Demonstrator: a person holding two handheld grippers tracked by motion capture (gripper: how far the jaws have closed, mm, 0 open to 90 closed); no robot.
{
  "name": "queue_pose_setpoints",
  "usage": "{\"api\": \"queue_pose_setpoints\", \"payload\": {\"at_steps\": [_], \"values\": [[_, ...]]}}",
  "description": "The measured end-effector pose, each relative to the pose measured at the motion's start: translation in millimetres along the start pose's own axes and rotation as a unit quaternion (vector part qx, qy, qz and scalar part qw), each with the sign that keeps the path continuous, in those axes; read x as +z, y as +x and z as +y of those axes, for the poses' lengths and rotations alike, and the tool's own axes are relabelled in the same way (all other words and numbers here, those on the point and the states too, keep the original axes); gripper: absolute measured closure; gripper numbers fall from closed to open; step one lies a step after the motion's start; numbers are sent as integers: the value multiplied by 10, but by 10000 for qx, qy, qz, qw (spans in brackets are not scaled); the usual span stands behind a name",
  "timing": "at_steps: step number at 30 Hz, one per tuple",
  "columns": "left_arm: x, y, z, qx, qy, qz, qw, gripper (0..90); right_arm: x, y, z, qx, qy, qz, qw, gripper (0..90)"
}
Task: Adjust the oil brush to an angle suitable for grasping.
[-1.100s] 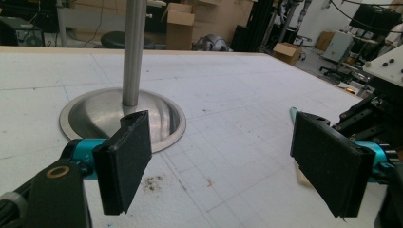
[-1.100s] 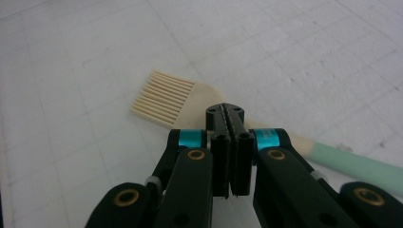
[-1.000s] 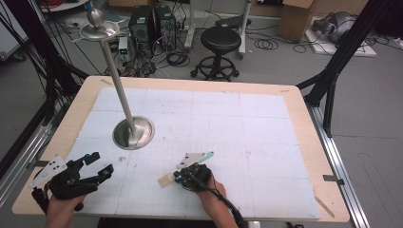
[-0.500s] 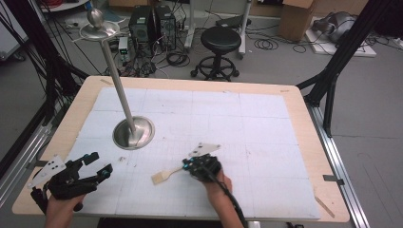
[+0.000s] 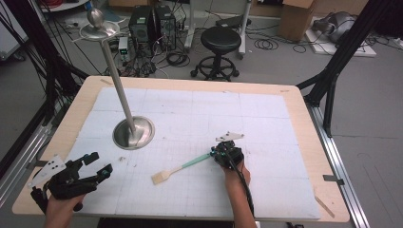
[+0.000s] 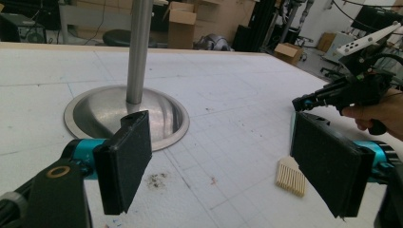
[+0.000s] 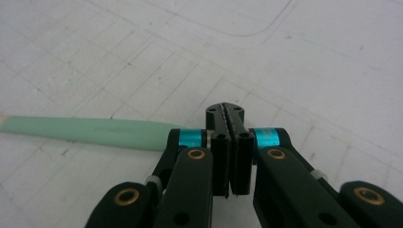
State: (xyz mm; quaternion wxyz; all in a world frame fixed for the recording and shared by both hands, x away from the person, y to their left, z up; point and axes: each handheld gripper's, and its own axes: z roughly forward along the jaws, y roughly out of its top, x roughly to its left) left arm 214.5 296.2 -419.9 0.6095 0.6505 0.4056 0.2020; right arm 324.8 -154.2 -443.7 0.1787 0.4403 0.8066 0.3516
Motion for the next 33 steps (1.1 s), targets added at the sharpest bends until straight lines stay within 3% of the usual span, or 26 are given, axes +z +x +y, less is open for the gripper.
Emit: {"api": "queue_pose_setpoints", "payload": {"at_steps": [2, 4, 10, 19, 22, 25, 30, 33], "values": [[2, 2, 0, 6, 5, -1, 10000, 220, 6, 25, 5, 33, -7, 168, 9999, 892], [7, 1, -1, 4, 18, -4, 10000, 220, 9, 74, 7, -87, -7, 133, 9999, 892], [13, -4, -3, 16, 29, -12, 10000, 220, 50, 175, 14, 37, -95, 474, 9988, 892], [25, -7, -10, 12, 65, -42, 10000, 220, 151, 344, 77, 44, -144, 771, 9969, 892], [29, -12, -13, 28, 79, -52, 10000, 220, 166, 389, 100, 156, -181, 923, 9954, 883], [32, -11, -18, 3, 78, -68, 9999, 220, 68, 335, 108, 244, -333, 841, 9956, 824], [37, -18, -18, 31, 92, -70, 9999, 222, -280, 165, 45, 256, -621, 592, 9960, 728], [32, -17, -17, 23, 60, 11, 10000, 221, -511, 33, -67, 316, -858, 431, 9949, 603]]}}
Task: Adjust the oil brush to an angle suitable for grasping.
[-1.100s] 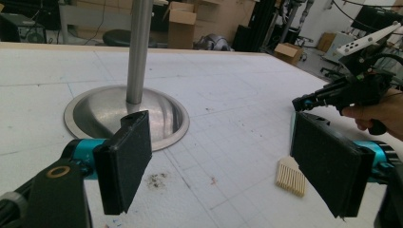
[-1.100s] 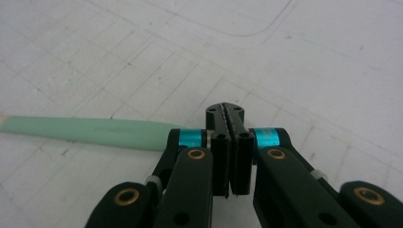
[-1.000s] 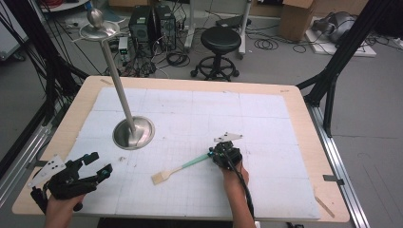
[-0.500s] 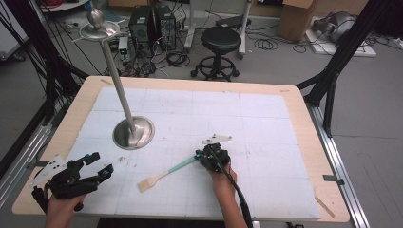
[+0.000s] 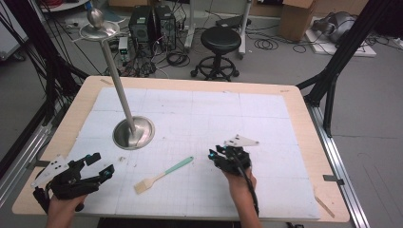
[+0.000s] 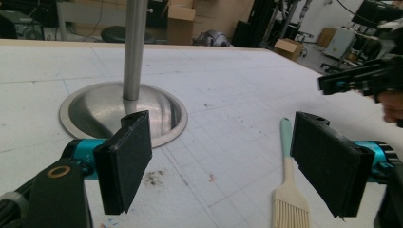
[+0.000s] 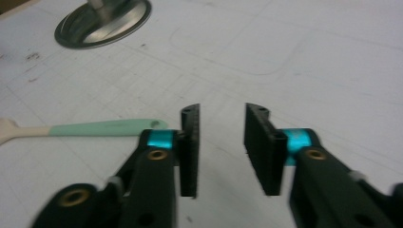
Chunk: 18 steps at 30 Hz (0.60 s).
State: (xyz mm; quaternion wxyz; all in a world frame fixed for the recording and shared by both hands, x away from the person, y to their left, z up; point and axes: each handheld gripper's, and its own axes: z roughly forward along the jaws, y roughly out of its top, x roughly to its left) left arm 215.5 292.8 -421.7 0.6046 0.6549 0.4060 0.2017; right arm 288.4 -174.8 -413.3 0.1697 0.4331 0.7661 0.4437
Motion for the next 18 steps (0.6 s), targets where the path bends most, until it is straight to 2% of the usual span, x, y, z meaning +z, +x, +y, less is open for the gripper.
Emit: {"api": "queue_pose_setpoints", "payload": {"at_steps": [3, 5, 7, 10, 14, 16, 18], "values": [[-3, 8, -2, 1, 30, -22, 10000, 222, -264, -121, -88, 55, -343, -97, 9993, 451], [0, 9, -3, -17, 28, -98, 9999, 225, -437, -185, -151, 67, -537, -206, 9983, 431], [2, 8, -1, 4, 33, -226, 9997, 254, -591, -235, -216, 33, -695, -408, 9967, 360], [9, -3, -2, 31, 67, -289, 9996, 254, -792, -289, -303, -70, -895, -593, 9942, 257], [18, -39, 5, 68, 149, -398, 9991, 261, -1028, -321, -385, -223, -1179, -771, 9898, 253], [28, -68, 13, 93, 165, -387, 9991, 247, -1112, -326, -429, -167, -1341, -759, 9879, 244], [35, -92, 18, 139, 134, -366, 9991, 204, -1159, -331, -448, -169, -1420, -710, 9872, 193]]}}
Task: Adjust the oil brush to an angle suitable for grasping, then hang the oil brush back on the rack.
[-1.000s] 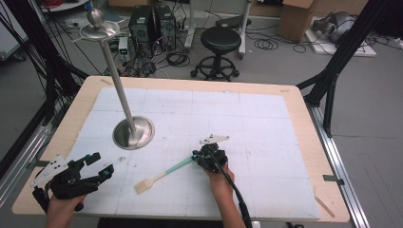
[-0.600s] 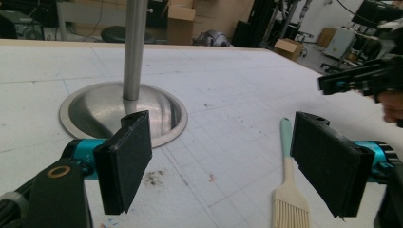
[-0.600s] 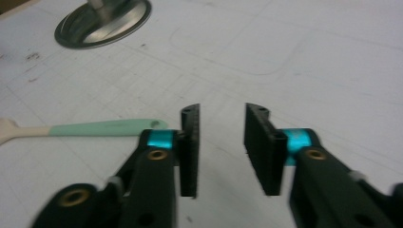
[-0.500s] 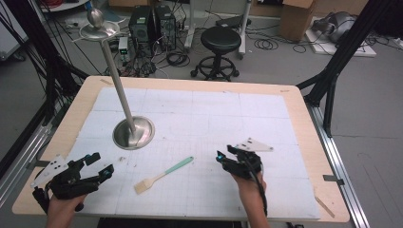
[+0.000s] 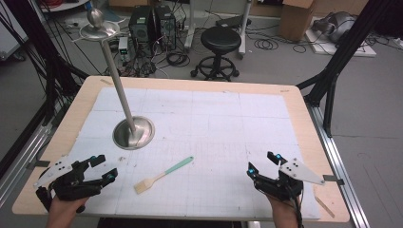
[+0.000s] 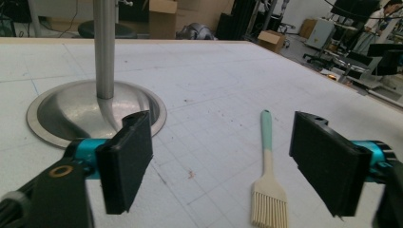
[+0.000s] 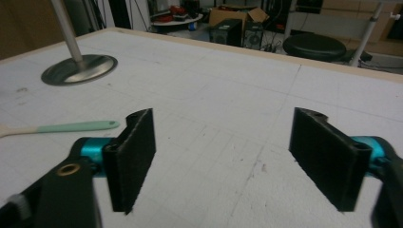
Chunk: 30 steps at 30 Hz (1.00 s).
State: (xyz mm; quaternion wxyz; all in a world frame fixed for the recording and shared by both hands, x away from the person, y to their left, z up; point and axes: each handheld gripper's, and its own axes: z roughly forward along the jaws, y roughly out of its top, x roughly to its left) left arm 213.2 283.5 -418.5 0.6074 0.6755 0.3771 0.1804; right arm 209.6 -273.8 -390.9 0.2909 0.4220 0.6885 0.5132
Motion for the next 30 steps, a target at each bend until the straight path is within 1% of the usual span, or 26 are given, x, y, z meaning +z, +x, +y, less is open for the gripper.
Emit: {"api": "queue_pose_setpoints", "payload": {"at_steps": [2, 3, 4, 6, 7, 9, 12, 13, 15, 17, 21, 25, 26, 28, 30], "values": [[12, -22, 2, 11, -31, 14, 10000, 175, -26, 1, -4, -73, -76, 14, 9999, 175], [12, -22, 2, 11, -31, 14, 10000, 175, -26, 1, -4, -73, -76, 14, 9999, 175], [30, -28, -7, 15, 4, 22, 10000, 175, -23, 3, -1, -115, -82, -21, 9999, 172], [38, -29, -14, 14, 43, 25, 10000, 175, -17, 5, 0, -130, -57, 14, 9999, 171], [47, -29, -21, 43, 126, -23, 9999, 177, -13, 3, -1, -129, -18, 48, 9999, 172], [52, -41, -24, 93, 170, -81, 9998, 194, -12, -1, -6, -97, 43, 45, 9999, 172], [68, -59, -28, 133, 187, -90, 9997, 196, -26, -8, -7, -26, 17, 24, 10000, 172], [77, -63, -29, 141, 205, -86, 9997, 196, -30, -10, -9, -4, 10, -1, 10000, 172], [89, -65, -33, 180, 267, -70, 9995, 196, -32, -18, -16, 25, 44, 20, 10000, 172], [98, -65, -36, 159, 276, -57, 9995, 196, -27, -21, -23, 73, 73, 68, 9999, 173], [103, -55, -37, 135, 294, -55, 9995, 197, -23, -26, -27, 86, 101, 57, 9999, 174], [105, -61, -33, 148, 335, -131, 9992, 212, -25, -24, -28, 56, 105, 42, 9999, 173], [112, -72, -31, 141, 345, -200, 9991, 218, -24, -17, -25, 51, 113, 56, 9999, 173], [121, -80, -32, 152, 364, -222, 9990, 218, -21, -14, -24, 62, 128, 60, 9999, 173], [157, -104, -40, 150, 521, -277, 9981, 211, -6, -11, -25, 27, 147, 89, 9998, 173]]}}
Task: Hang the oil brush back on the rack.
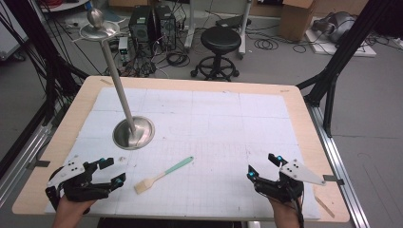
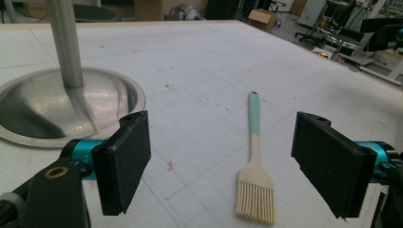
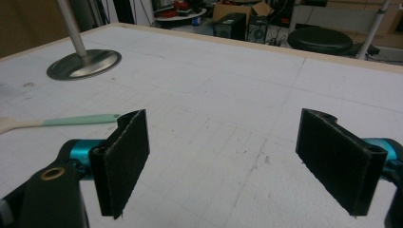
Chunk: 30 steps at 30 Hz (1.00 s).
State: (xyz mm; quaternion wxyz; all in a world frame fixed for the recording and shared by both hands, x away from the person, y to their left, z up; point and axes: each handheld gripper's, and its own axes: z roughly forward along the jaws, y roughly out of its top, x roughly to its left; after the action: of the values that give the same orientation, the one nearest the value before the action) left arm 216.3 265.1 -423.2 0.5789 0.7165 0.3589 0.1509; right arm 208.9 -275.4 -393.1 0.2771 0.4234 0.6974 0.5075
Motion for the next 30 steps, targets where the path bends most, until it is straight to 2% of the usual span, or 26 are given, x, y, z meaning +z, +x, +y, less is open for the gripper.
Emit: {"api": "queue_pose_setpoints", "payload": {"at_steps": [3, 6, 9, 10, 13, 16, 18, 21, 24, 26, 30], "values": [[36, -25, 15, 40, 77, -100, 9999, 211, 9, 13, 0, -43, 26, 61, 10000, 173], [77, -80, 25, 125, 203, -68, 9997, 233, 28, 11, 0, -105, 93, 138, 9998, 172], [119, -115, 39, 173, 258, -115, 9995, 234, 47, 16, 8, -80, 112, 89, 9999, 172], [181, -151, 68, 224, 325, -197, 9990, 229, 68, 31, 17, -169, 157, 193, 9995, 171], [307, -197, 103, 266, 532, -297, 9978, 224, 103, 52, 18, -276, 245, 305, 9989, 172], [441, -254, 130, 266, 713, -436, 9961, 287, 130, 81, 15, -339, 343, 377, 9981, 172], [521, -291, 150, 326, 791, -461, 9953, 306, 131, 95, 13, -422, 351, 398, 9977, 172], [619, -300, 176, 377, 920, -426, 9941, 313, 129, 94, 5, -384, 361, 443, 9976, 172], [707, -283, 190, 307, 1052, -400, 9932, 318, 144, 80, -4, -347, 369, 445, 9977, 172], [770, -283, 197, 369, 1174, -441, 9914, 346, 154, 74, -8, -330, 396, 470, 9976, 172], [916, -297, 193, 575, 1552, -546, 9847, 441, 171, 72, -9, -385, 439, 516, 9970, 172]]}}
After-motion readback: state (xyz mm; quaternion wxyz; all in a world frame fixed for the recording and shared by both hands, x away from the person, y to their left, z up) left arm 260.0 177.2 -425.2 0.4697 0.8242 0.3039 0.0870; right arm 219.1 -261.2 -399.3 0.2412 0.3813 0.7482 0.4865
